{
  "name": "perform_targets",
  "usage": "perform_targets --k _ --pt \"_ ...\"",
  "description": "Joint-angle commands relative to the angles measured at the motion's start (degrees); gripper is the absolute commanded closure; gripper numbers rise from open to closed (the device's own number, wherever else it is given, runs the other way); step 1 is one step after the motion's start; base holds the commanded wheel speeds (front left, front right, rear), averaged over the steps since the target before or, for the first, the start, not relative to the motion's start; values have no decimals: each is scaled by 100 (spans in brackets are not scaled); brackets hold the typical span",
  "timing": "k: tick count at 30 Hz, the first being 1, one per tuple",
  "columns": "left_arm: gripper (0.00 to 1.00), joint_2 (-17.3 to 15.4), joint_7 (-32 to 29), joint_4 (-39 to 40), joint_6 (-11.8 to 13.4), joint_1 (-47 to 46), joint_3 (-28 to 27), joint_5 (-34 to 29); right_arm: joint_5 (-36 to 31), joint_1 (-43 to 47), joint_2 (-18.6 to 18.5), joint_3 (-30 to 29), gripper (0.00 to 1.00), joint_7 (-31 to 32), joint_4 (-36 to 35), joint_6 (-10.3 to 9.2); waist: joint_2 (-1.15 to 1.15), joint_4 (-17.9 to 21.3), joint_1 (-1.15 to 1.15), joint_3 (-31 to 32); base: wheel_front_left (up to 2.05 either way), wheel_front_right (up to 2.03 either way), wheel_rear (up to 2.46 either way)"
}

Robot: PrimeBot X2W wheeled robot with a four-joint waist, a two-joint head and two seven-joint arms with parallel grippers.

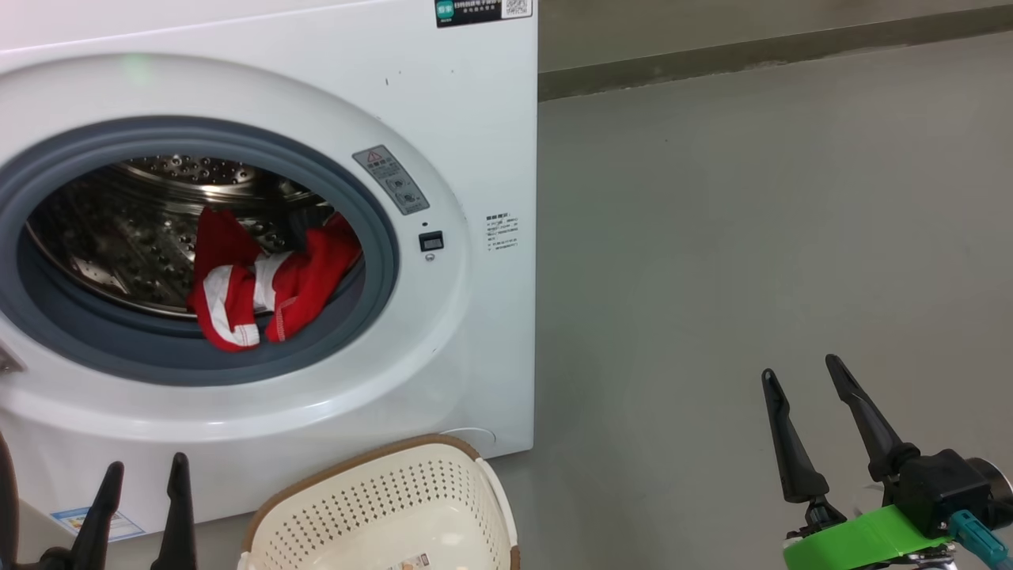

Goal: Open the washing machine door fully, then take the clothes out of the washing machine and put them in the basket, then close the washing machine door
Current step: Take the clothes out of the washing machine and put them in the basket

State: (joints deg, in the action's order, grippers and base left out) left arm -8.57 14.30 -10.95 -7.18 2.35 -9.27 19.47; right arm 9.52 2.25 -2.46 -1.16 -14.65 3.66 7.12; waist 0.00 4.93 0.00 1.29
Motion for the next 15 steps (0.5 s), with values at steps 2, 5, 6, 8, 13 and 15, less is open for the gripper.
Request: perform_targets --k 2,5,6,8,13,15 --pt "0 -131 70 128 -30 -258 -233 -33 -32 -146 -42 133 0 -35 -122 36 0 4 0 0 0 0 0" --pt "0 -108 70 132 -31 -267 -264 -53 -40 -148 -42 136 0 -35 -122 36 0 5 0 3 0 0 0" --pt "0 -100 70 132 -31 -270 -270 -59 -45 -148 -42 136 0 -35 -122 36 0 4 0 5 0 0 0" --pt "0 -87 70 134 -31 -275 -276 -66 -55 -150 -42 135 0 -35 -123 36 0 3 0 10 0 0 0" --pt "0 -46 70 105 -31 -268 -282 -91 -69 -153 -42 137 0 -35 -117 36 0 3 0 32 0 0 0" --pt "0 -33 70 99 -31 -272 -290 -106 -65 -154 -42 141 0 -35 -113 36 0 -3 0 36 0 0 0"
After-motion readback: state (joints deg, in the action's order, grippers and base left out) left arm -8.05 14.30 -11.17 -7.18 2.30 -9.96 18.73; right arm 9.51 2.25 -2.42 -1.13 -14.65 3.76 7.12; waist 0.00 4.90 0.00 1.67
